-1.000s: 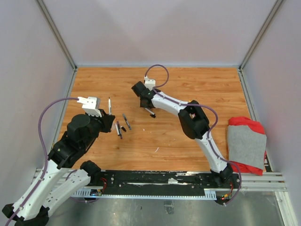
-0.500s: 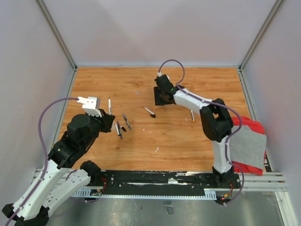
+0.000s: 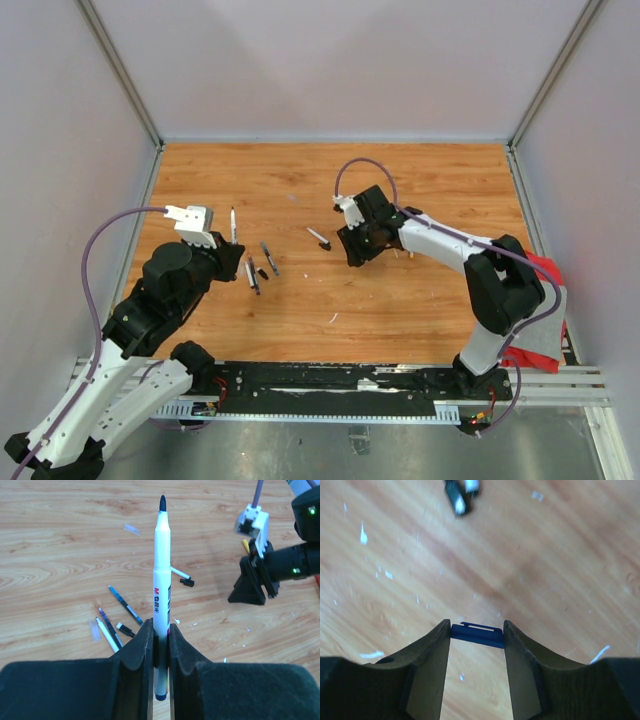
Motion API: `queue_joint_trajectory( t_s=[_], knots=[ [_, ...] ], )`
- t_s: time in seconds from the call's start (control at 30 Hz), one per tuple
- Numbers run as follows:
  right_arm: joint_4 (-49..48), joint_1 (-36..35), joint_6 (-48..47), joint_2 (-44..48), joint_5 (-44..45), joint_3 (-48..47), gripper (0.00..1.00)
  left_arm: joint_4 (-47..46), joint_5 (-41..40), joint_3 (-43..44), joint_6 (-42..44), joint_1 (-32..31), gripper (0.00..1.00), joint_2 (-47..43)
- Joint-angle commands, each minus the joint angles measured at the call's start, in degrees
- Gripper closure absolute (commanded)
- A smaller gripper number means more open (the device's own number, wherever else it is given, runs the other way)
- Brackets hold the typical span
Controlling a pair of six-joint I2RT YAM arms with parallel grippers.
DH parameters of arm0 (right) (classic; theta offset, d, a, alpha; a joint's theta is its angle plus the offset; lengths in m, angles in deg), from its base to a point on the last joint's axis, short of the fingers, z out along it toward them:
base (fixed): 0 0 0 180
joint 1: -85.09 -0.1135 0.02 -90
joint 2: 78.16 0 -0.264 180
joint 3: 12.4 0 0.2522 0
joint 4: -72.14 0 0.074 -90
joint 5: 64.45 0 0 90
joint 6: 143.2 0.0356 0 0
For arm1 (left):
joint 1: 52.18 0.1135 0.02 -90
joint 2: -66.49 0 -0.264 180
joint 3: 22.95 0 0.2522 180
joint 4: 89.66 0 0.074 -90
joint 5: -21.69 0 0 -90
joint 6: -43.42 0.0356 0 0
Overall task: Insert the pens into the pen caps
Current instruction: Adjust the pen cap at the center of the board, then insert the pen cap onto the pen.
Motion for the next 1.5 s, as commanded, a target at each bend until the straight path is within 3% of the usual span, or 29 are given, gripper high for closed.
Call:
queue_joint_trajectory(
  t_s=[0.0,0.2,0.57,0.77,1.0,1.1,1.33,1.47],
  knots=[
    [2.49,-2.09,-7.83,4.76,-1.56,5.60,0.54,-1.78,-0.31,-0.42,0.46,0.47,1.00,-0.18],
    [4.68,-6.43,-12.69,5.96,3.89,8.43,0.53,-1.84,-0.02,-0.35,0.60,0.47,0.99,0.26],
    [7.53,-11.01,-17.00,-0.93,6.84,6.65,0.47,-1.71,-0.30,-0.34,0.46,0.47,0.99,0.44],
    [7.17,-11.47,-16.79,-1.14,7.30,5.91,0.33,-1.67,-0.90,-0.34,0.31,0.47,1.00,0.09],
    [2.28,-11.47,-14.09,8.16,7.87,7.12,0.19,-1.60,-1.07,-0.43,0.20,0.42,0.99,0.26],
    [-4.36,-11.47,-11.08,14.25,8.74,10.08,0.00,-1.58,-1.17,-0.31,0.20,0.45,1.00,0.51],
    [-19.22,-11.47,0.38,27.02,19.53,18.97,0.02,-1.48,-1.51,-0.43,0.11,0.45,1.00,0.35],
    [-19.29,-11.47,5.29,28.93,29.38,19.31,0.02,-1.56,-1.51,-0.40,0.18,0.39,0.99,0.42]
  ],
)
